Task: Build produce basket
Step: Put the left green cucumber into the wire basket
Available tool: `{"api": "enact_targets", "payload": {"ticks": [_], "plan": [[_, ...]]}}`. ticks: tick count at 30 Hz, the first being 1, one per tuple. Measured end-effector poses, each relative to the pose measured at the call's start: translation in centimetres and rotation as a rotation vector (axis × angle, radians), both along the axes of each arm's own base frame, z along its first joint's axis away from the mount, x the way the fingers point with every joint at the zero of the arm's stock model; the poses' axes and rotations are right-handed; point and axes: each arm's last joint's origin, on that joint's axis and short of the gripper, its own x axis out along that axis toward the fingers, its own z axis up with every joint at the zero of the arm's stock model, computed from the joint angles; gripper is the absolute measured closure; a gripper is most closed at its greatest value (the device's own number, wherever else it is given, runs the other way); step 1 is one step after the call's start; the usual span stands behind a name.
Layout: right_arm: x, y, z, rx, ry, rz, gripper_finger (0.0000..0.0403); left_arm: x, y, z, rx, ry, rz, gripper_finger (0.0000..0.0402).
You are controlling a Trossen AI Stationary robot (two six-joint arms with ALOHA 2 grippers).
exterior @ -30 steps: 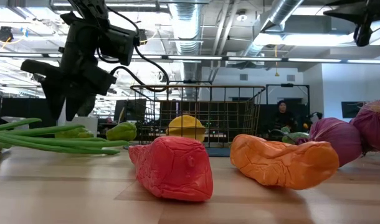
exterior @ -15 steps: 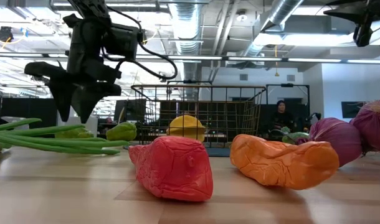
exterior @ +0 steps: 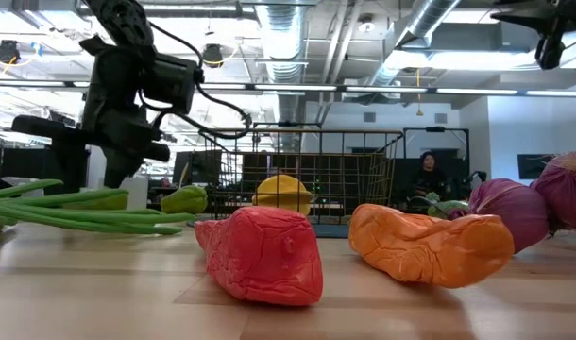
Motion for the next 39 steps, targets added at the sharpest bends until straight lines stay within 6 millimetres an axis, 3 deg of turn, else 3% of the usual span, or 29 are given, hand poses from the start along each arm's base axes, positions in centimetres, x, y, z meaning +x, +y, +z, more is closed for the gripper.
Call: {"api": "enact_targets", "payload": {"ticks": [8,11,15,16,22,27,34,39], "plan": [[0.0,0.0,0.1,-0.003,-0.011,0.000,0.0300,-0.1,0.0,-0.4,0.031,-0.012,0.048,0.0225],[0.0,0.0,0.1,-0.003,-0.010,0.000,0.0300,0.1,0.2,-0.3,0.073,-0.027,0.112,0.0261],[0.0,0.0,0.1,-0.003,-0.009,0.000,0.0300,0.6,0.3,0.5,0.083,-0.031,0.240,0.0344],[0.0,0.0,0.1,-0.003,-0.010,0.000,0.0300,0.8,0.3,1.1,0.065,-0.029,0.265,0.0346],[0.0,0.0,0.1,-0.003,-0.010,0.000,0.0300,2.3,0.2,6.2,0.020,-0.040,0.389,0.0346],[0.0,0.0,0.1,-0.003,-0.009,0.000,0.0300,3.8,-0.3,12.9,0.005,-0.134,0.391,0.0346],[0.0,0.0,-0.1,-0.002,0.007,-0.001,0.0300,5.5,-0.9,22.8,0.023,-0.568,0.423,0.0346],[0.0,0.0,-0.1,-0.002,0.010,-0.001,0.0300,6.5,-0.4,25.6,0.091,-0.807,0.452,0.0346]]}}
